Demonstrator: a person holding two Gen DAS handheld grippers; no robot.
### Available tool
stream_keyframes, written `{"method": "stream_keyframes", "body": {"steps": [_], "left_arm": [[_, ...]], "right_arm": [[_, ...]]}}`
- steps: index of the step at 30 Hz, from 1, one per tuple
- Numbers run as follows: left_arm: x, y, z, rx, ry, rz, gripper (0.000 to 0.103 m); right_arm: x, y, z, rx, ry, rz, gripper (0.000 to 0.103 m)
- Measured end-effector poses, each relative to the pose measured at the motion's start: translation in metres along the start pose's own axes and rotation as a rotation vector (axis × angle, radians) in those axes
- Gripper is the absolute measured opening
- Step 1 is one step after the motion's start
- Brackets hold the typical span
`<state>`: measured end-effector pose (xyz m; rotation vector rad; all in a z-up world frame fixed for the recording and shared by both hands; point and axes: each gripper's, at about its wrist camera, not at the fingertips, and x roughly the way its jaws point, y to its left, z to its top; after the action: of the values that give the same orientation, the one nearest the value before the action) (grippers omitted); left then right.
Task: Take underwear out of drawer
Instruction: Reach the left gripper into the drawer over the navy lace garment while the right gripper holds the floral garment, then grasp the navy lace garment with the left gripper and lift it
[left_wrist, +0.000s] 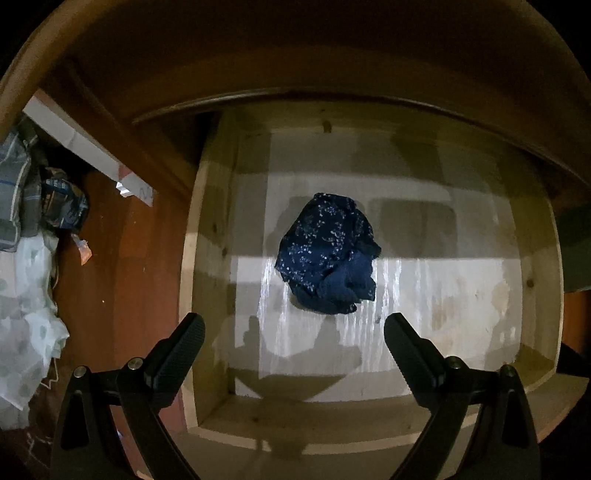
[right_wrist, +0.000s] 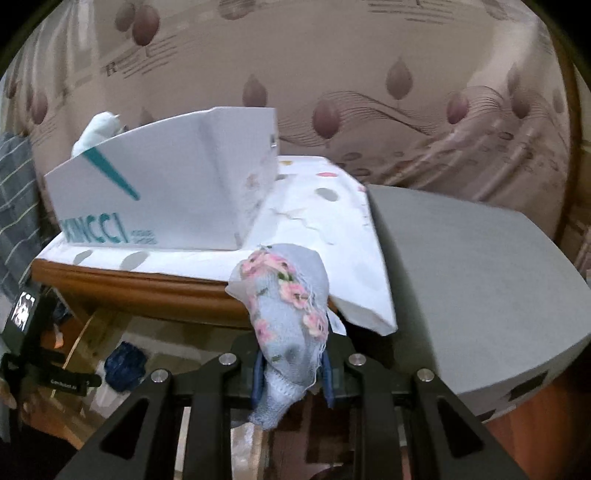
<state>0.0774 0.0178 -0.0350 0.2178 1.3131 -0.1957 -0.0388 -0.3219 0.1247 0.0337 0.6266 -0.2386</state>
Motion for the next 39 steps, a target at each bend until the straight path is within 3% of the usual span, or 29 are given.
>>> {"method": "stream_keyframes", "body": {"steps": [6, 15, 20, 26, 32, 39], "left_arm": [[0.004, -0.008, 0.008, 0.055, -0.033, 0.0, 0.097], [0.013, -0.036, 0.006, 0.417, -0.063, 0.076, 0.097], [0.025, -0.047, 0.005, 0.571, -0.01, 0.088, 0.096], [0.037, -0.052, 0.01, 0.638, 0.034, 0.063, 0.085], [0.053, -0.061, 0.013, 0.727, 0.053, 0.073, 0.085], [0.067, -0.057, 0.034, 0.731, 0.074, 0.001, 0.085]], "right_arm": [[0.001, -0.017, 0.002, 0.076, 0.005, 0.01, 0.024], [0.006, -0.021, 0.002, 0.101, 0.026, 0.034, 0.024], [0.008, -0.024, 0.002, 0.118, 0.03, 0.032, 0.024], [0.013, -0.022, 0.001, 0.121, 0.047, 0.05, 0.024], [0.013, -0.019, -0.001, 0.113, 0.048, 0.055, 0.024], [0.018, -0.016, -0.001, 0.104, 0.06, 0.058, 0.024]]}}
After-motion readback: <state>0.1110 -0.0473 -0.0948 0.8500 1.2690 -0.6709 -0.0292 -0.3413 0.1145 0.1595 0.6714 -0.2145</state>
